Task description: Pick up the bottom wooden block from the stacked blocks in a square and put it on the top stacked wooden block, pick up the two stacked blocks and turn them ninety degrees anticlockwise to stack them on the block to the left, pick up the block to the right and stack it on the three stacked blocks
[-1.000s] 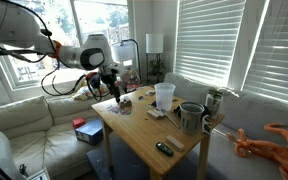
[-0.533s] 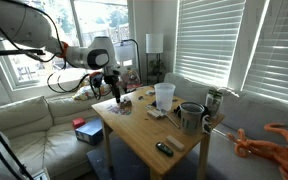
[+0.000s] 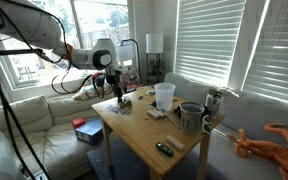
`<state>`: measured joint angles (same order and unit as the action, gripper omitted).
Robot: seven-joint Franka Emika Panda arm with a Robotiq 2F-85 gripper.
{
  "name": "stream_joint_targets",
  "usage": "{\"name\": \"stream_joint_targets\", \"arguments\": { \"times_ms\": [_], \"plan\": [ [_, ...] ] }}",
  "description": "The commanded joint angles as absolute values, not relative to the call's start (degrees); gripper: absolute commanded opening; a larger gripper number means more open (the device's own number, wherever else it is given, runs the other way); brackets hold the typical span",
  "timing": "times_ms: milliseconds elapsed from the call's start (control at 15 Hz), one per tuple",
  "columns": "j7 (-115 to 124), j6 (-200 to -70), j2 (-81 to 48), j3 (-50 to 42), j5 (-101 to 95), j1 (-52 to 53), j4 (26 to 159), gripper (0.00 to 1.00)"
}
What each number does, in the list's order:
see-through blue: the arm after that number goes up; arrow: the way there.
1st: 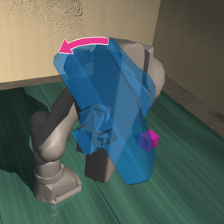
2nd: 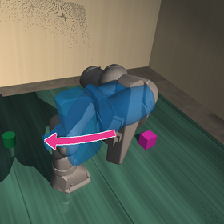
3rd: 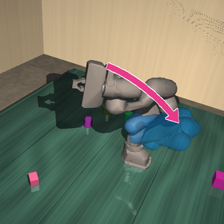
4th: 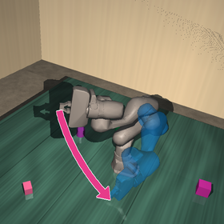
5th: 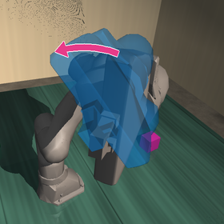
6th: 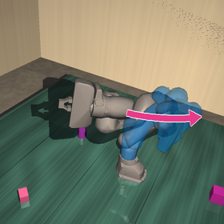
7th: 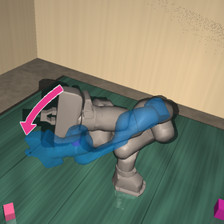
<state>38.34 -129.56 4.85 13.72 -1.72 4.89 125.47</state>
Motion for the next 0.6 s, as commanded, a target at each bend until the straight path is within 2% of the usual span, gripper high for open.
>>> {"name": "stream_joint_targets", "arguments": {
  "times_ms": [0, 533],
  "plan": [
    [41.37, -127.42, 2.21, 13.1, -4.96, 6.23, 122.06, 1.0],
    [42.2, -127.91, -0.62, 12.31, -5.54, 7.6, 119.88, 1.0]
  ]
}}
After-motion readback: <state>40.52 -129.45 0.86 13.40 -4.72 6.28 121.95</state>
